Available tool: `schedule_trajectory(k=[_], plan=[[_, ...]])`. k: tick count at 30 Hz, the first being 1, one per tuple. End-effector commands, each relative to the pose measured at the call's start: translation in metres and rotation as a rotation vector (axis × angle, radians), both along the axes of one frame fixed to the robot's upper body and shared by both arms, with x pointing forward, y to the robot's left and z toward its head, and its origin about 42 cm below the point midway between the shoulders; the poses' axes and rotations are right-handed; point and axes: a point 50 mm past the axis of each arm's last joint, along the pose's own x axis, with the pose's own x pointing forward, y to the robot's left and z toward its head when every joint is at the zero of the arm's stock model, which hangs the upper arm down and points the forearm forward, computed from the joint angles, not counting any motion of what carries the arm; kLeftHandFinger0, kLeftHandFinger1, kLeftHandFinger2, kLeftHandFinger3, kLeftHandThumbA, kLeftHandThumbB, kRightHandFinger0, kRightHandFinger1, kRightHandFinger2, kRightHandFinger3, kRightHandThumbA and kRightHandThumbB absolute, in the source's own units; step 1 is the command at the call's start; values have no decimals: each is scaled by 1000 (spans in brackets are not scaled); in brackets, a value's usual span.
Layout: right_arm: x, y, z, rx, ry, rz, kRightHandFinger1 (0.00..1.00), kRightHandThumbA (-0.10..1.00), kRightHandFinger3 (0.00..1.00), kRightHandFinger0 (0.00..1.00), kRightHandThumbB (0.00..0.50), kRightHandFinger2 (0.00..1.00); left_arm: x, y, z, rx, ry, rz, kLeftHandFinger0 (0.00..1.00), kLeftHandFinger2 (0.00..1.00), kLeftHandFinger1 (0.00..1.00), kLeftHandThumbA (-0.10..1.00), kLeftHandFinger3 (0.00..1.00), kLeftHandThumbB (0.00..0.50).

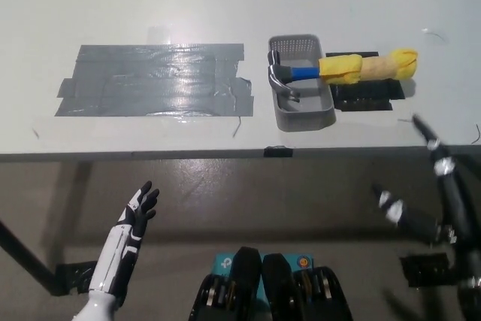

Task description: The robot picks the hammer with right hand and hits the black area on the desk and places it back.

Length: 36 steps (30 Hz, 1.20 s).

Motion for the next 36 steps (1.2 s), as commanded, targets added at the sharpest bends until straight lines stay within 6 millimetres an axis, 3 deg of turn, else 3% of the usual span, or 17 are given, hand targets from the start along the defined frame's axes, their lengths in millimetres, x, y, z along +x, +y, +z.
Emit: schedule_trajectory(k=[1, 6, 12, 13, 18, 19, 25, 36], plan=[[30, -2, 48, -207, -112, -105, 1000, 686, 1000, 1000, 320, 1000, 1, 1, 11, -5, -74, -9, 1000, 1000, 1000, 1000, 1000, 200], [75, 5, 61, -307, -117, -133, 1000, 787, 1000, 1000, 339, 1000, 3, 2, 13, -2, -71, -2, 1000, 1000, 1000, 1000, 1000, 194], [106, 13, 69, -440, -102, -149, 1000, 840, 1000, 1000, 327, 1000, 4, 3, 13, -17, -76, -20, 1000, 1000, 1000, 1000, 1000, 182], [112, 16, 71, -449, -93, -153, 1000, 844, 1000, 1000, 346, 1000, 3, 3, 13, -27, -76, -25, 1000, 1000, 1000, 1000, 1000, 159], [135, 23, 77, -539, -28, -146, 1000, 909, 1000, 1000, 381, 1000, 2, 3, 15, -20, -69, -29, 1000, 1000, 1000, 1000, 1000, 155], [138, 25, 78, -555, -15, -143, 1000, 914, 1000, 1000, 390, 1000, 2, 3, 15, -30, -64, -22, 1000, 1000, 1000, 1000, 1000, 170], [150, 33, 76, -606, 17, -149, 1000, 956, 1000, 1000, 419, 1000, 2, 3, 15, -14, -76, -37, 1000, 1000, 1000, 1000, 1000, 140], [165, 37, 77, -636, 39, -168, 1000, 962, 1000, 1000, 397, 1000, 1, 3, 14, -24, -79, -27, 1000, 1000, 1000, 1000, 1000, 131]])
